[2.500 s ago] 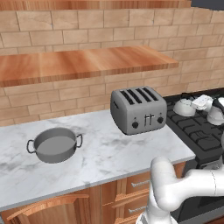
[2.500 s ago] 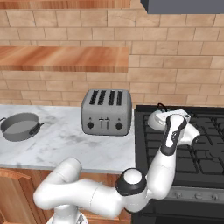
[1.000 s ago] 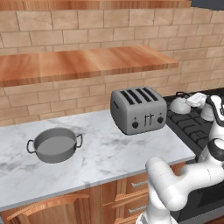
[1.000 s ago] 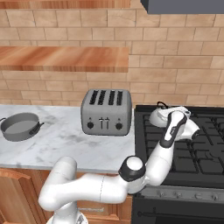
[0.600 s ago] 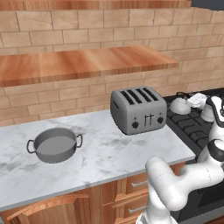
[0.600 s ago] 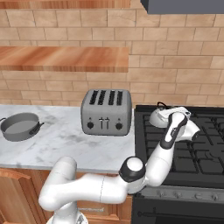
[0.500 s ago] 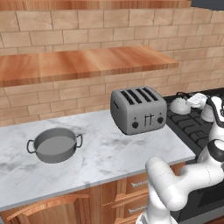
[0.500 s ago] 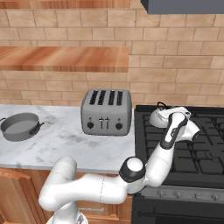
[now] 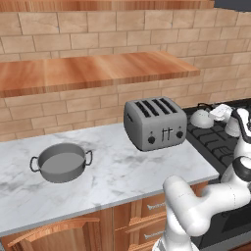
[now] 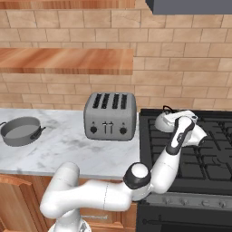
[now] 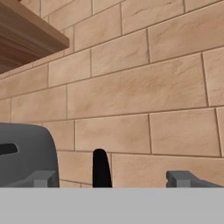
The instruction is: Pick the kettle from the cabinet and place it on a stove burner. Then pick the pot from the counter and place it on another stove burner. Finally, turn both burners on.
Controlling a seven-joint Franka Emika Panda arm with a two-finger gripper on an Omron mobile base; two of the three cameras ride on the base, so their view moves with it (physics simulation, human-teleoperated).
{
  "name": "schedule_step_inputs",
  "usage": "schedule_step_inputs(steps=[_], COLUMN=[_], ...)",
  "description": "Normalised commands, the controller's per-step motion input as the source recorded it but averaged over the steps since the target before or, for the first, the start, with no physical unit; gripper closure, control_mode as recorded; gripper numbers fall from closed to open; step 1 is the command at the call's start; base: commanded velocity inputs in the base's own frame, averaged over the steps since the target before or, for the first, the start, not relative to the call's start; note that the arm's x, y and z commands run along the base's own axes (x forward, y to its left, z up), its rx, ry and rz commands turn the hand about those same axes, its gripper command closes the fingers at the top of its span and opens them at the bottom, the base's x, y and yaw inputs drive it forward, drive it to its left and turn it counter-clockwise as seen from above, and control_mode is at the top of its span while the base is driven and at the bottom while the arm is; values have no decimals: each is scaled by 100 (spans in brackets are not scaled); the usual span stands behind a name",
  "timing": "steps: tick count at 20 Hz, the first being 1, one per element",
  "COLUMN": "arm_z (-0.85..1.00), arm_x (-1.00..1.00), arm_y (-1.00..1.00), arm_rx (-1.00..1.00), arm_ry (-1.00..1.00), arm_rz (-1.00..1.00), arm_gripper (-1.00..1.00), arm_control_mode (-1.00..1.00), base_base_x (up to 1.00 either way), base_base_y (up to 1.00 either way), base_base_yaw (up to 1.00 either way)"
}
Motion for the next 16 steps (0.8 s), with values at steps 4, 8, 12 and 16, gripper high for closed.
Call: schedule_step_inputs(steps=[4, 8, 12, 16], arm_z=[2, 8, 5, 4], arm_x=[-4, -10, -16, -27], arm_y=[0, 0, 0, 1], arm_rx=[0, 0, 0, 0], arm_ry=[0, 0, 0, 0], arm_rz=[0, 0, 0, 0], arm_gripper=[-100, -100, -100, -100], arm_control_mode=[-100, -100, -100, -100], base_base_x=[0, 0, 0, 0], base_base_y=[0, 0, 0, 0], base_base_yaw=[0, 0, 0, 0])
